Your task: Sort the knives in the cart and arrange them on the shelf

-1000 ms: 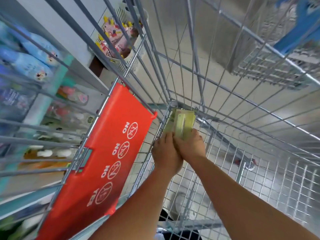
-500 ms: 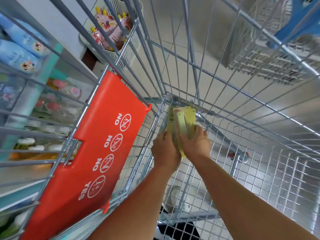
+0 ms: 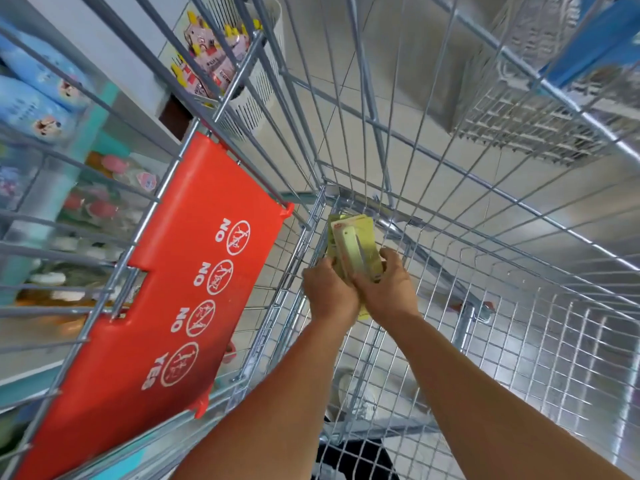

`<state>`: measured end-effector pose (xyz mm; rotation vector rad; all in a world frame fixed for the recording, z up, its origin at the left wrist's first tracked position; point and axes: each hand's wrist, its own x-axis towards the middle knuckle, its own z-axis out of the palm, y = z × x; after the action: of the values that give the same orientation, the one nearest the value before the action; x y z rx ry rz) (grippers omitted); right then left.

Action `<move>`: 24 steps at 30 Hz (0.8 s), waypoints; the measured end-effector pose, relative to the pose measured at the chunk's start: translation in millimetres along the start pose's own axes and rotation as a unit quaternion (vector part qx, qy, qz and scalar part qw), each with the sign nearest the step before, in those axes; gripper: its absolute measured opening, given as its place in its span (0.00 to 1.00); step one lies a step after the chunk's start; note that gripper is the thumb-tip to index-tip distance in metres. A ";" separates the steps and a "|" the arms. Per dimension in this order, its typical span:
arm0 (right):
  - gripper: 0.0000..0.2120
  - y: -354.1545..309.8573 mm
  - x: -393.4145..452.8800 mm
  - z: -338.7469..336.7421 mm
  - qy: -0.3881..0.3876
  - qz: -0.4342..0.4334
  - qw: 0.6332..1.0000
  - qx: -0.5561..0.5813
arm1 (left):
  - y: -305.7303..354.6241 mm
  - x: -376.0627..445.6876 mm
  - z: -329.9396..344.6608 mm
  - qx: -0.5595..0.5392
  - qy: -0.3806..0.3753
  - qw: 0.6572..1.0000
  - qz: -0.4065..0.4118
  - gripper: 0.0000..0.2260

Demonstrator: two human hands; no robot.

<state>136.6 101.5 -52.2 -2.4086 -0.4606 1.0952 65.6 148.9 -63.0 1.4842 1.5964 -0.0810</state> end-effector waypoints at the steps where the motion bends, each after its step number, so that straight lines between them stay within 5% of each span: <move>1: 0.31 0.2 0.3 -0.4 -0.011 0.003 1.000 -0.001 | 1.8 -2.2 -0.8 0.021 0.007 1.000 -0.018 0.18; 10: 0.23 2.9 -4.6 2.4 0.010 0.009 1.000 0.010 | -10.8 1.1 -2.4 0.030 -0.015 0.998 -0.047 0.20; 15: 0.26 2.4 -6.0 3.1 0.014 0.016 0.999 0.032 | -12.4 2.7 -5.7 -0.046 0.002 0.997 -0.056 0.23; 20: 0.24 3.6 -10.3 -3.1 0.001 0.034 0.995 0.089 | -8.2 -4.1 -10.2 -0.192 -0.014 0.979 -0.065 0.15; 24: 0.23 -3.1 -16.6 -7.3 -0.010 0.043 0.990 0.132 | -8.6 -13.6 -16.7 -0.207 -0.026 0.976 -0.058 0.11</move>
<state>131.5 94.4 -36.1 -2.2033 -0.2042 1.1402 47.2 146.4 -49.2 1.0594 1.5450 0.1385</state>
